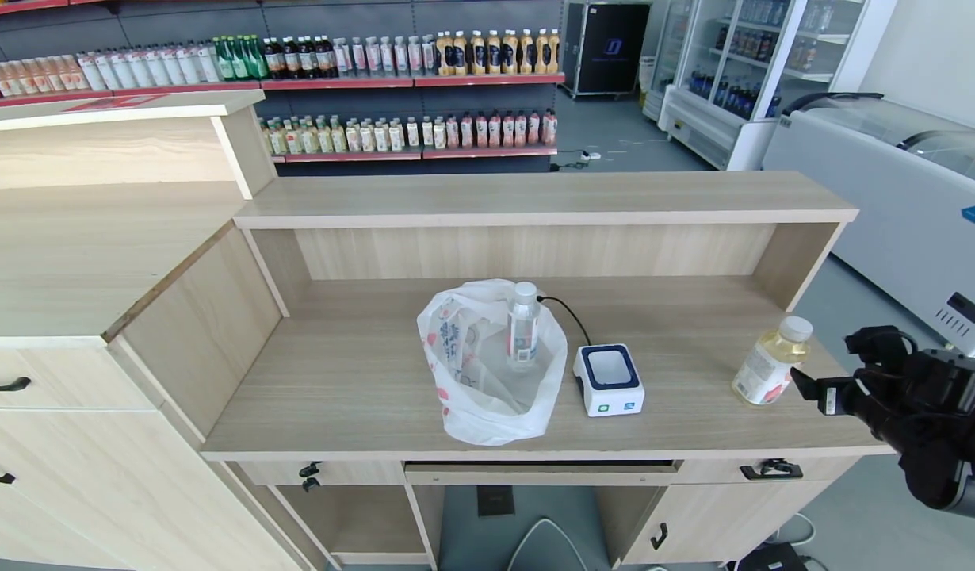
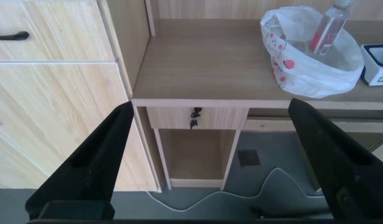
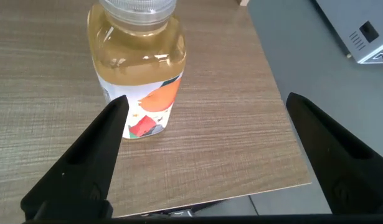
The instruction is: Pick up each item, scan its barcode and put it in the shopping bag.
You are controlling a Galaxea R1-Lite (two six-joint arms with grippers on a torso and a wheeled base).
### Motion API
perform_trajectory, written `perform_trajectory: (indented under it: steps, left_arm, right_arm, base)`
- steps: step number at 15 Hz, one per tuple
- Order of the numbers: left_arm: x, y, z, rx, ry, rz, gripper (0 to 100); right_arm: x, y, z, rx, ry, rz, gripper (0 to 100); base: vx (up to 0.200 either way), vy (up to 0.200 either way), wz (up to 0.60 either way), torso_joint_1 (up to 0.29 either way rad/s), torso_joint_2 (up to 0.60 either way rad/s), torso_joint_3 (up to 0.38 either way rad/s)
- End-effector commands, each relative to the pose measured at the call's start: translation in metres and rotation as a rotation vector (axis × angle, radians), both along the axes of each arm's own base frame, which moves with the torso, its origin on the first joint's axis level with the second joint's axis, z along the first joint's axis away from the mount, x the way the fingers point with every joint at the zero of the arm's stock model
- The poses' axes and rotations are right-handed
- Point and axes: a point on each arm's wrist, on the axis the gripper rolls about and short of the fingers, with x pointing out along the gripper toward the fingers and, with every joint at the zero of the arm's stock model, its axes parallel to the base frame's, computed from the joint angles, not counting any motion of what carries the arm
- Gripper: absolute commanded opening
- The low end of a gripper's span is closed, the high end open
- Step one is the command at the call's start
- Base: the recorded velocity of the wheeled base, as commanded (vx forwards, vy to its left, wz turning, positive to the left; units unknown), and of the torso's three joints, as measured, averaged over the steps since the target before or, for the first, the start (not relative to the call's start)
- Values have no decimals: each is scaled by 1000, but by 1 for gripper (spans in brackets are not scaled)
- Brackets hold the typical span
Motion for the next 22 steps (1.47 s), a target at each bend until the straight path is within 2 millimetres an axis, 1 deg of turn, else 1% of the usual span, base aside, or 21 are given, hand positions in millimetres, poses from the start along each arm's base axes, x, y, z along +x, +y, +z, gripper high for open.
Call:
perform_trajectory:
  steps: [1, 2, 3, 5, 8, 11, 14, 18, 22]
  left_arm:
    - [0, 0, 0, 0, -2, 0, 100]
    - [0, 0, 0, 0, -1, 0, 100]
    - [0, 0, 0, 0, -1, 0, 100]
    - [0, 0, 0, 0, -1, 0, 100]
    - [0, 0, 0, 0, -1, 0, 100]
    - [0, 0, 0, 0, -1, 0, 100]
    - [0, 0, 0, 0, -1, 0, 100]
    - [0, 0, 0, 0, -1, 0, 100]
    - [0, 0, 0, 0, -1, 0, 100]
  right_arm:
    - [7, 2, -9, 3, 11, 16, 100]
    - [8, 2, -10, 3, 9, 18, 100]
    - [15, 3, -11, -11, -3, 59, 100]
    - [21, 5, -13, -14, -9, 74, 100]
    - [30, 11, -22, -12, -5, 97, 100]
    - [37, 14, -32, -7, 3, 109, 100]
    - [51, 16, -36, -11, -21, 138, 100]
    - [73, 13, -41, -16, -41, 159, 100]
    - [89, 11, -49, -22, -54, 175, 100]
  base:
    - [0, 0, 0, 0, 0, 0]
    - [0, 0, 0, 0, 0, 0]
    - [0, 0, 0, 0, 0, 0]
    - [0, 0, 0, 0, 0, 0]
    - [0, 0, 0, 0, 0, 0]
    - [0, 0, 0, 0, 0, 0]
    - [0, 0, 0, 0, 0, 0]
    - [0, 0, 0, 0, 0, 0]
    - [0, 0, 0, 0, 0, 0]
